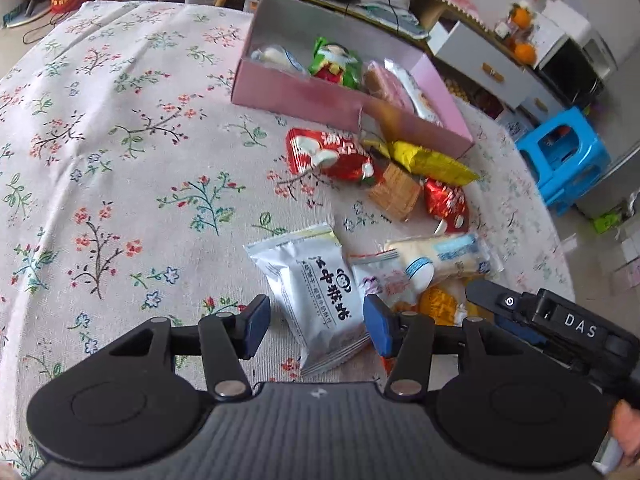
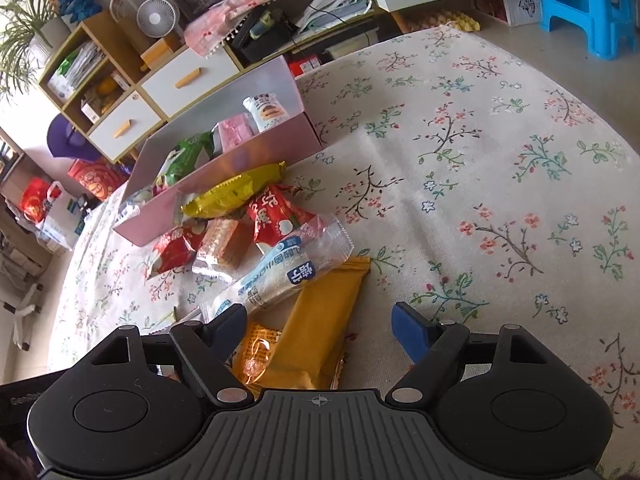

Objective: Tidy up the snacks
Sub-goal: 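Move both grippers back to the snack pile, then grasp the white biscuit packet with the left gripper while the right grasps the yellow packet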

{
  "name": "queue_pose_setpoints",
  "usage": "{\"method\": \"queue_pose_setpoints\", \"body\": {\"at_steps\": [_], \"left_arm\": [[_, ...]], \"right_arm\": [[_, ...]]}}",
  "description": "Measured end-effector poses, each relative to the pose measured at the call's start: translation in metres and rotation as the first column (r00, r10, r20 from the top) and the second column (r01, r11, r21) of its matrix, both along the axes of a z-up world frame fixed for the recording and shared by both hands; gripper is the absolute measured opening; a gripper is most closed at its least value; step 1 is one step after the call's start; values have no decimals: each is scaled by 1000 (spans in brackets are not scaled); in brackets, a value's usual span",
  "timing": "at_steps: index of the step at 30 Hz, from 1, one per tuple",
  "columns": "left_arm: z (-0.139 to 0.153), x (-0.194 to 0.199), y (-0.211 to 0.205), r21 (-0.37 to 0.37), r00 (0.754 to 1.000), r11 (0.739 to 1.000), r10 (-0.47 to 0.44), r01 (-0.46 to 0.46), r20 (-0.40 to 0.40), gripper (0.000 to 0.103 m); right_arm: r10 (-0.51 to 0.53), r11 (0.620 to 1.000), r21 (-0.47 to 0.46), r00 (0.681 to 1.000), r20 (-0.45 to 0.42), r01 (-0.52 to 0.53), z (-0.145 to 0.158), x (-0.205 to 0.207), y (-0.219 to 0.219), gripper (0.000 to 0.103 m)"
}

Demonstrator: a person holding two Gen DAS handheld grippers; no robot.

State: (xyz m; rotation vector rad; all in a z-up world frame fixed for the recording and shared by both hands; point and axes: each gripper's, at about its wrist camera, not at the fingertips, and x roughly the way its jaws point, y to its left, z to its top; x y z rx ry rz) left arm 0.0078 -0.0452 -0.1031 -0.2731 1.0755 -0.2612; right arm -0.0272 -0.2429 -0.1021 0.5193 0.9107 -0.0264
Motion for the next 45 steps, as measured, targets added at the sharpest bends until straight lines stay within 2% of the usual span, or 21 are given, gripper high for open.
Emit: {"method": "queue_pose_setpoints", "body": {"at_steps": [5, 6, 7, 8, 10, 15, 21, 22, 23, 29, 30, 33, 38, 39, 40, 41, 42, 43, 45], "left_arm": [[0, 5, -12, 65, 999, 998, -22, 19, 47, 42], [0, 5, -13, 73, 998, 997, -26, 22, 55, 37], [0, 5, -14, 77, 998, 997, -27, 23, 61, 32], [1, 5, -14, 74, 998, 997, -27, 22, 64, 32], [2, 3, -11, 66, 997, 998, -21, 16, 72, 22], [11, 0, -6, 25, 996, 1000, -15, 13, 85, 16], [19, 0, -1, -11, 995, 1000, -1, 2, 102, 12], [19, 0, 1, -17, 995, 1000, 2, -1, 100, 11], [19, 0, 3, -21, 995, 1000, 5, -3, 99, 11], [20, 0, 10, -28, 995, 1000, 14, -12, 96, 11], [21, -1, 11, -25, 995, 1000, 17, -15, 103, 9], [22, -1, 15, -24, 994, 1000, 18, -15, 111, 1], [18, 2, 16, -13, 996, 1000, -7, 8, 89, 2], [15, 2, 17, -25, 997, 999, -19, 21, 75, 6], [12, 2, 18, -40, 998, 999, -23, 26, 58, 18], [10, 2, 18, -52, 998, 998, -27, 29, 49, 24], [8, 2, 17, -55, 999, 998, -26, 29, 45, 36], [7, 2, 16, -55, 999, 998, -26, 28, 42, 44], [4, 2, 12, -49, 999, 998, -31, 33, 41, 43]], "right_arm": [[15, 998, -61, 1000, 14, -14, -1, 2, 8, 67], [18, 997, -76, 1000, 15, -17, -1, 3, 8, 63], [23, 995, -93, 1000, 17, -21, -1, 3, 10, 52], [31, 993, -110, 999, 15, -29, -1, 3, 11, 46], [34, 991, -129, 999, 9, -32, -1, 2, 11, 33], [8, 999, -53, 1000, 4, -7, 1, -2, -2, 28], [-16, 999, -44, 999, 38, 18, 12, -8, -7, 27], [-19, 999, -41, 999, 39, 21, 13, -8, -8, 14], [-25, 999, -40, 999, 38, 26, 13, -9, -10, 10], [-29, 999, -30, 999, 24, 29, 11, -8, -14, 11], [-24, 999, -35, 1000, 11, 25, 9, -8, -14, 17], [-14, 999, -44, 1000, -2, 14, 6, -7, -11, 21], [20, 1000, -12, 1000, -7, -21, 4, -6, -4, 27], [26, 999, -22, 1000, -10, -26, 4, -6, -3, 29], [27, 999, -28, 1000, -10, -27, 4, -6, -2, 31], [30, 999, -30, 999, -14, -31, 3, -5, -2, 32], [29, 999, -29, 999, -17, -29, 2, -5, -1, 35], [27, 999, -28, 999, -18, -28, 2, -6, -1, 36], [40, 999, -16, 999, -25, -40, 0, -5, 0, 36]]}}
